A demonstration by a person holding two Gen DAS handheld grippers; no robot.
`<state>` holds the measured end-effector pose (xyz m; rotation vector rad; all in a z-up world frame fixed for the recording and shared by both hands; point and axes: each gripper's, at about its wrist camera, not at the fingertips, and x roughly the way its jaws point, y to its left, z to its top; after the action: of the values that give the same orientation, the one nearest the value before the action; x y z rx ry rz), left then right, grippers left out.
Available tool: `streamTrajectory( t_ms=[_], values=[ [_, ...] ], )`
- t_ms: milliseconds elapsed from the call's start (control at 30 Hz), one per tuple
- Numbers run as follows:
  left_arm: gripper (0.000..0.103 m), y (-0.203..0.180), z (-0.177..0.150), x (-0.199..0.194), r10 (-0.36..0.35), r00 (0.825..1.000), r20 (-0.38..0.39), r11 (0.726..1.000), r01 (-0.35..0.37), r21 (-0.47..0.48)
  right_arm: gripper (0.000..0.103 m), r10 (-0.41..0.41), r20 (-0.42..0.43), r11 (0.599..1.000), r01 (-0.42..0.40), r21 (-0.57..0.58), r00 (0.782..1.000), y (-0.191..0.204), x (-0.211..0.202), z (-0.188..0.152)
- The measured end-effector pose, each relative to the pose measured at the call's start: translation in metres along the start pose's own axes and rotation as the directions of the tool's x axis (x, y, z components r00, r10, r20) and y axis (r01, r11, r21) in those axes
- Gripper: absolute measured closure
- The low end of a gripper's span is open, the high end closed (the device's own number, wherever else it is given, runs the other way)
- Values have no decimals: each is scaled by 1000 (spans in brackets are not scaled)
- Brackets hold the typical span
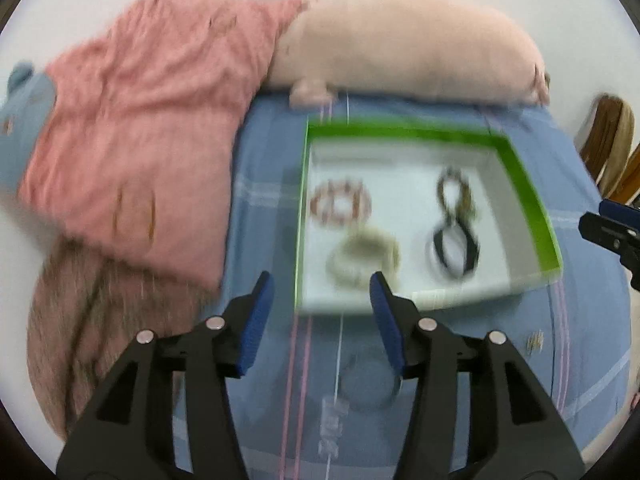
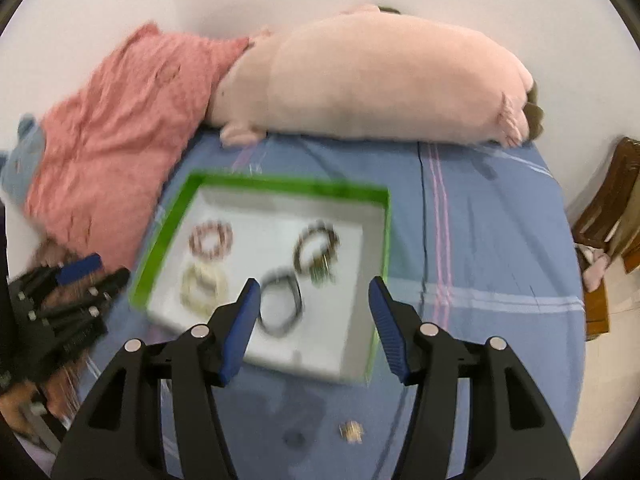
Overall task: Organize jewelry
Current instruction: 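Grasp the gold flower charm with the right gripper while the left moves to the silver bangle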
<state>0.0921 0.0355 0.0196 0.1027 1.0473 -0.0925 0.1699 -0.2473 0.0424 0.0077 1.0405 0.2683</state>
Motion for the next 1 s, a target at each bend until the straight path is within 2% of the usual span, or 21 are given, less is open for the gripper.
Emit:
streamTrajectory(
  t_ms=[133,233,333,467,700,833,1000],
  values=[
    [52,-2,-50,5,3,996,-89,1000,-3,-1,46,-2,-115,1000,1,-9,993,7,10,-59],
    [52,-13,-86,4,-51,987,-155,999,53,8,47,-6,-205,1000,10,21,979,6,25,-101],
    [52,-33,-108,4,-84,976,-202,992,102,80,46,10,-258,998,7,66,966,0,33,-129],
    [42,-40,-112,0,-84,977,-198,988,107,111,46,-24,-262,994,51,98,965,-11,35,-142],
    [41,-29,-105,12,-89,974,-207,994,102,51,46,-45,-281,982,93,162,959,-39,47,-152],
    [37,-28,-99,19,-78,976,-205,995,88,40,47,-82,-286,982,126,140,955,-41,53,-148],
    [33,-29,-97,24,-73,975,-211,996,84,43,47,-87,-286,987,122,105,954,-34,64,-140]
  ],
)
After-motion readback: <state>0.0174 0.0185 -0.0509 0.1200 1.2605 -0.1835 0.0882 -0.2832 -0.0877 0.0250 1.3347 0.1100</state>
